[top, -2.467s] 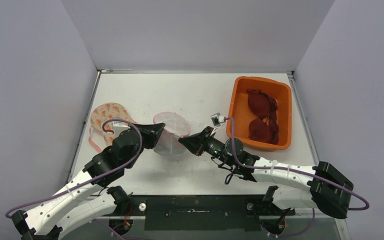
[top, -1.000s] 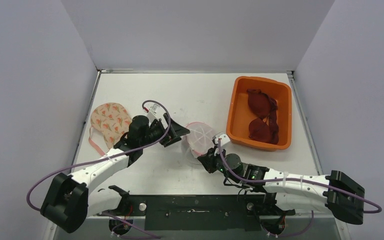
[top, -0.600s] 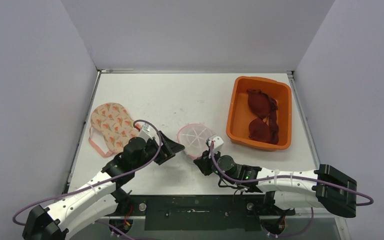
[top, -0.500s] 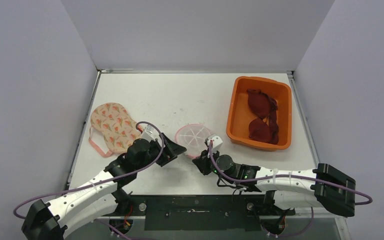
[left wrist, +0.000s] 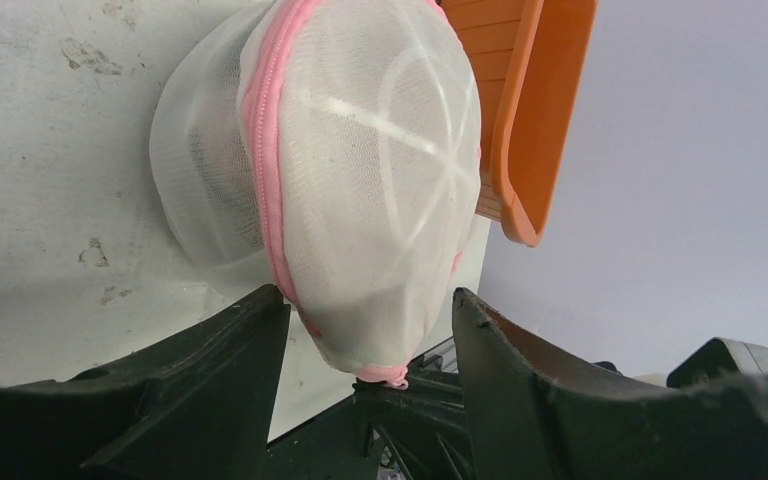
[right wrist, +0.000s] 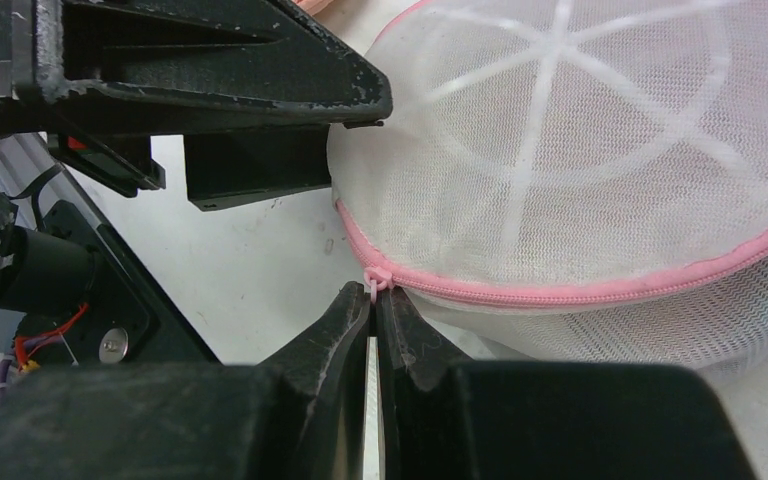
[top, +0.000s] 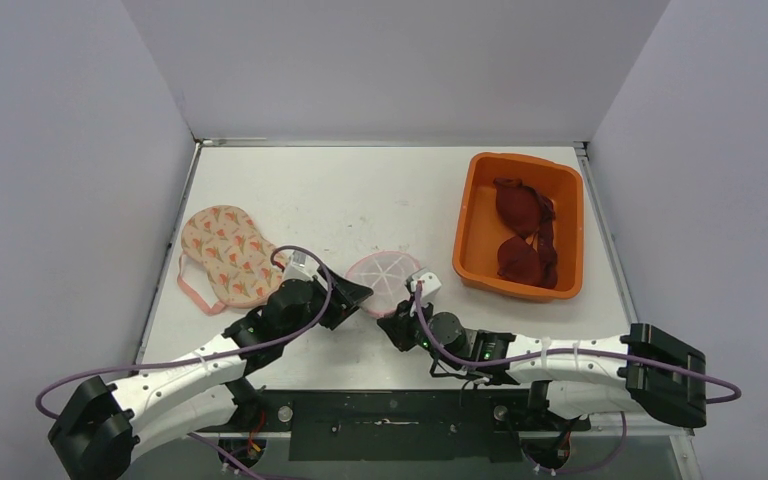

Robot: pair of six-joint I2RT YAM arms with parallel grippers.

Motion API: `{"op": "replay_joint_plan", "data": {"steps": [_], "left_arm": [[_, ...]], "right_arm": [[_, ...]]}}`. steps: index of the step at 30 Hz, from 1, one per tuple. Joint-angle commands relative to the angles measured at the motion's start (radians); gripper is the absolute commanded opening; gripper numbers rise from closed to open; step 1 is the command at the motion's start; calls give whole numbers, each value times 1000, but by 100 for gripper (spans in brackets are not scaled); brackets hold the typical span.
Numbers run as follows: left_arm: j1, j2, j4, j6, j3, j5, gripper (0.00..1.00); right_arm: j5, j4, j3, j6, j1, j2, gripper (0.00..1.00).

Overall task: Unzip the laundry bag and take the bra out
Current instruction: Unzip the laundry bag at the center of the board.

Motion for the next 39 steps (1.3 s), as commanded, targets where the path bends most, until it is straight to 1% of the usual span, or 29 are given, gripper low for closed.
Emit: {"op": "replay_joint_plan", "data": {"steps": [1,9,11,17,19,25,31,35,39], "left_arm": [[-12,35,106,-35,-3,-14,57],[-36,68,140,-68,-27,-18,56],[-37,82,151,-70,-31,-20,53],[-38,110,158,-70,-24,-47,28],[-38,109,147,-63,-18,-58,22],[-35,104,111,-18,15,-77,0],[-32,93,77,47,54,-71,0],[-23,84,53,83,72,-53,0],[8,89,44,143,91,7,0]], "right_arm": [[34,78,44,12,17,24,5],[56,97,38,13,22,35,5],[59,101,35,16,23,33,5],[74,85,30,14,28,20,5],[85,71,30,5,29,8,5],[120,-12,37,-40,29,-40,5],[212,-177,71,-65,18,-58,5],[219,-210,71,-52,-1,-64,5],[227,-225,74,-65,-1,-91,5]]}}
